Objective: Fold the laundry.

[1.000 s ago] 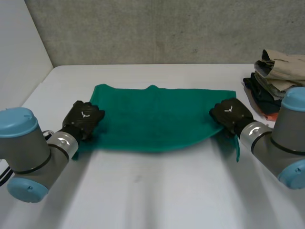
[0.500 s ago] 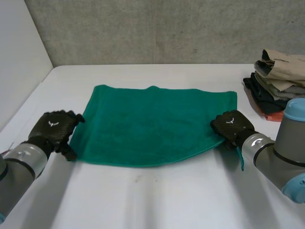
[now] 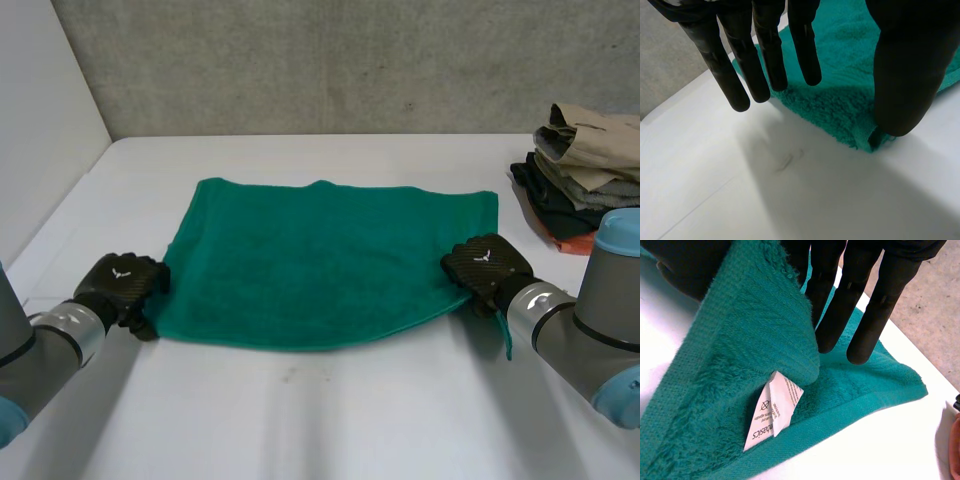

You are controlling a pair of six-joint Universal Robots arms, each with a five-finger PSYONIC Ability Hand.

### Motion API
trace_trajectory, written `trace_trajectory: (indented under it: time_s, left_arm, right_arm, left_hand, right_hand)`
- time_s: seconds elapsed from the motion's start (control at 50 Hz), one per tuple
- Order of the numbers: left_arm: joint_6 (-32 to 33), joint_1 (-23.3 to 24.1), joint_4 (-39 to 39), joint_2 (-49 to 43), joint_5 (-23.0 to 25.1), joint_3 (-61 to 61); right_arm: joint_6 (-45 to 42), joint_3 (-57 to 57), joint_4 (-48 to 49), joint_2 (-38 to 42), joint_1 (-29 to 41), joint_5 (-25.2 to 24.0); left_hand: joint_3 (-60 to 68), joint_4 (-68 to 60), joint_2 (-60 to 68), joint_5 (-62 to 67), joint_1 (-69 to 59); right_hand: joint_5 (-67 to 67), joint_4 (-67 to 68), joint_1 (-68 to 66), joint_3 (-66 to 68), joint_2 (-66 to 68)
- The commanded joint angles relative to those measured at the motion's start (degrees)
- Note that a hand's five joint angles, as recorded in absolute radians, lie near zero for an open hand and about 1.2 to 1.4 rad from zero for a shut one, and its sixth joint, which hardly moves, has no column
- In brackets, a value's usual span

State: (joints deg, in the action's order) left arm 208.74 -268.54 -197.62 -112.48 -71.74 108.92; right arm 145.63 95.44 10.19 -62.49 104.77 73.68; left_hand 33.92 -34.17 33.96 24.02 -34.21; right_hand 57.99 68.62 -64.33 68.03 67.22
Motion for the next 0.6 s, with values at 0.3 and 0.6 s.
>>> trace_trajectory:
  time_s: [0.3, 0.6]
  left_arm:
    - [2.99, 1.7, 0.13, -3.9, -2.0, -7.22]
    - [3.07, 3.55, 12.39, 33.97, -5.96, -8.72]
  right_arm:
    - [-0.17, -1.66, -0.7, -3.33, -0.26, 0.58]
    - [-7.09, -21.16, -33.54, -18.81, -3.24, 0.15]
  left_hand:
    - [46.08, -45.83, 46.04, 45.98, -45.79]
    - [46.08, -45.83, 46.04, 45.98, -45.79]
  right_hand:
    - [12.01, 11.38, -15.67, 11.97, 12.78]
    - [12.01, 11.38, -15.67, 11.97, 12.78]
